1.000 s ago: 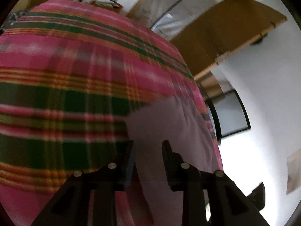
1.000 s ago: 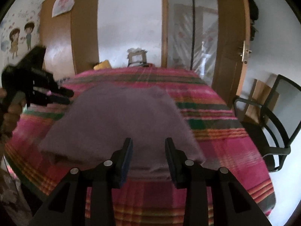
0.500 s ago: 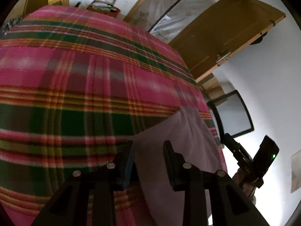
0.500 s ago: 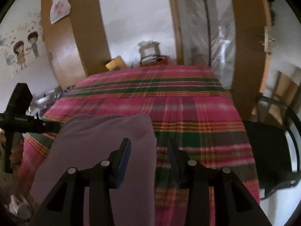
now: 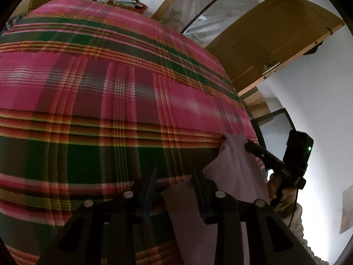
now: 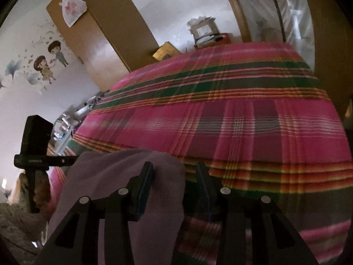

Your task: Fold clothes

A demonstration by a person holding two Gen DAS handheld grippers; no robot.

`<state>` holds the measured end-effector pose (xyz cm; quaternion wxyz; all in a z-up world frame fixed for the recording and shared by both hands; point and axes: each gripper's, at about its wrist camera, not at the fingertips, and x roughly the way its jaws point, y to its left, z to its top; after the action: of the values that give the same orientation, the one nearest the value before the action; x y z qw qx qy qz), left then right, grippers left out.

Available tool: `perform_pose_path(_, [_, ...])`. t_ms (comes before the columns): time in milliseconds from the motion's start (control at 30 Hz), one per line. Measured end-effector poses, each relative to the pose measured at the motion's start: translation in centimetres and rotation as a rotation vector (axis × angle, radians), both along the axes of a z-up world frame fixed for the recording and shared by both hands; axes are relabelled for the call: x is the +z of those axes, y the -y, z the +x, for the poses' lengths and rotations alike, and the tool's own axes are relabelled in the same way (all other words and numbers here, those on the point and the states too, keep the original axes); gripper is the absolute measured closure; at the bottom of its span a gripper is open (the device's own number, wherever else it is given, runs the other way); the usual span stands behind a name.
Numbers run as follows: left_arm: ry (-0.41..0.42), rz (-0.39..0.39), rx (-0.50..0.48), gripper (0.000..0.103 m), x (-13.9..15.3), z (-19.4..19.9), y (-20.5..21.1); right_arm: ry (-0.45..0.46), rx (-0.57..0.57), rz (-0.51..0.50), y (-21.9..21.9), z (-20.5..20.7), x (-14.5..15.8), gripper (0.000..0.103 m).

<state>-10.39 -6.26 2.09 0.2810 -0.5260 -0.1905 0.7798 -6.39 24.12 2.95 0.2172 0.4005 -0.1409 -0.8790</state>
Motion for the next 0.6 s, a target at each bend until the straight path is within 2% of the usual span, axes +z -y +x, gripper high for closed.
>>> perform_pose_path(100, [0.022, 0.002, -0.032, 0.070, -0.5, -0.5, -0.6, 0.007, 0.026, -0.044, -0.1, -0.4, -0.5, 0.062])
perform_pose_path(167, [0.029, 0.015, -0.042, 0.070, -0.6, -0.6, -0.8, 0.010, 0.040, -0.068, -0.2, -0.3, -0.6, 0.075])
perform_pose_path(267, [0.048, 0.043, -0.051, 0.070, -0.7, -0.8, -0.8, -0.005, 0.052, -0.083, -0.1, 0.0, -0.3, 0.088])
perform_pose_path(433, [0.036, 0.097, -0.051, 0.070, -0.1, -0.5, 0.0, -0.039, 0.035, -0.113, -0.4, 1.0, 0.4, 0.090])
perform_pose_path(500, [0.055, 0.115, -0.046, 0.070, -0.4, -0.5, 0.4, -0.051, 0.007, -0.128, -0.8, 1.3, 0.7, 0.090])
perform_pose_path(600, [0.087, 0.136, -0.041, 0.064, -0.9, -0.5, 0.9, -0.061, -0.029, -0.121, -0.8, 2.1, 0.8, 0.090])
